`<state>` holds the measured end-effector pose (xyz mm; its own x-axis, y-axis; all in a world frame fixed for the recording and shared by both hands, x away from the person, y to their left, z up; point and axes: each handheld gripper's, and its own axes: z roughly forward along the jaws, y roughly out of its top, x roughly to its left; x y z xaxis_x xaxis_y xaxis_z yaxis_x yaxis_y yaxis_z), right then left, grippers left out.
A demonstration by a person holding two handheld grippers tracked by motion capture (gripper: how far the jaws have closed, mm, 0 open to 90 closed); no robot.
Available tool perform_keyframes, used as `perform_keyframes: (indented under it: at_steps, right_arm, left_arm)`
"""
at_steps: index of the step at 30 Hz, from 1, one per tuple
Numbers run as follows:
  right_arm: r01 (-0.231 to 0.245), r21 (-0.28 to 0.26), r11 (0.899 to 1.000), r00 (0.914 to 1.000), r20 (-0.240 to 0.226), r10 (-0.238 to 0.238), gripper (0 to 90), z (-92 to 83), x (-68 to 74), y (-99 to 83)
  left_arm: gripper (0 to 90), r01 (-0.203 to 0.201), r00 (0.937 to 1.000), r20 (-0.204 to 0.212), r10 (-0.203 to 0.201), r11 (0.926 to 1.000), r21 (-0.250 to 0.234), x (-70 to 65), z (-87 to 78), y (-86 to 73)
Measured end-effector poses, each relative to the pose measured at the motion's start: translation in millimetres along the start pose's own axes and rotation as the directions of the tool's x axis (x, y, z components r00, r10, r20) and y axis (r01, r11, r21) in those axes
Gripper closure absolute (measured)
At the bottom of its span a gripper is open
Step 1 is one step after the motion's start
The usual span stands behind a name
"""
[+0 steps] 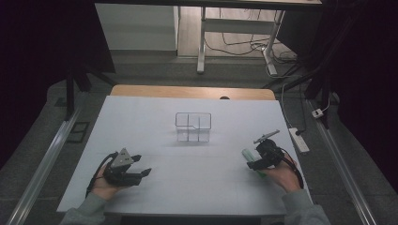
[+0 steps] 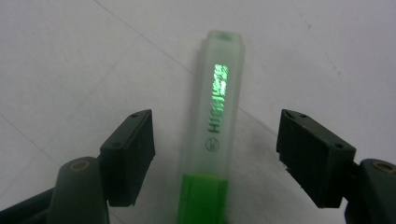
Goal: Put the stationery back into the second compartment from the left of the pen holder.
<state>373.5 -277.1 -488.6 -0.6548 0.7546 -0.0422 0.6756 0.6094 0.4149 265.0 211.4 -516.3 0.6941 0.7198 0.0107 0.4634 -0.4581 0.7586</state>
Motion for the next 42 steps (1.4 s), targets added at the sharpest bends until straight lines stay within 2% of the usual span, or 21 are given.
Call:
perform_keyframes:
  at_steps: [2, 12, 17, 20, 22, 28, 31, 34, 42]
  right_arm:
    - [-0.006, 0.024, 1.000, 0.9999, -0.009, 0.006, 29.8, 1.1, -2.8, -1.8]
    - [-0.016, 0.067, 0.998, 0.9987, -0.047, 0.019, 42.0, 1.7, -8.1, -7.8]
    - [-0.004, 0.069, 0.998, 0.9999, -0.013, 0.005, 50.1, 2.3, -7.1, -7.7]
    - [0.001, 0.085, 0.996, 0.9999, -0.013, 0.000, 56.1, 2.7, -5.4, -4.6]
    - [0.010, 0.095, 0.995, 0.9999, -0.015, -0.009, 64.0, 3.0, -3.5, -2.5]
    - [0.011, 0.124, 0.992, 0.9999, 0.006, -0.012, 66.4, 3.7, 1.0, 2.3]
    - [0.015, 0.116, 0.993, 0.9999, -0.005, -0.014, 66.4, 2.9, -0.2, 1.9]
    - [-0.005, 0.077, 0.997, 0.9988, -0.047, 0.009, 66.4, 1.8, -2.4, 1.0]
    - [0.032, -0.003, 0.999, 0.9976, -0.061, -0.032, 66.5, -6.3, 6.7, 8.5]
  left_arm:
    - [33.6, 0.001, 1.0000, 0.000, -0.001, 1.0000, 0.003, 0.5, 0.3, -0.4]
    - [33.6, 0.004, 1.0000, 0.000, -0.004, 1.0000, 0.006, 1.4, 1.0, -0.8]
    - [33.7, -0.004, 1.0000, 0.002, 0.004, 0.9999, 0.012, -0.2, 2.5, -0.4]
    - [33.7, -0.006, 1.0000, 0.002, 0.006, 0.9999, 0.013, -0.7, 2.8, -0.2]
    - [33.7, -0.007, 1.0000, 0.003, 0.007, 0.9999, 0.015, -1.1, 3.3, -0.1]
    - [33.7, -0.012, 0.9999, 0.004, 0.012, 0.9997, 0.023, -1.6, 5.0, -0.4]
    - [33.7, -0.008, 1.0000, 0.002, 0.008, 0.9997, 0.023, -1.1, 5.2, -0.8]
    - [33.9, -0.005, 1.0000, 0.002, 0.005, 0.9998, 0.020, -0.2, 4.6, -0.8]
    - [33.9, -0.007, 1.0000, -0.001, 0.007, 0.9997, 0.024, 0.0, 5.6, -0.8]
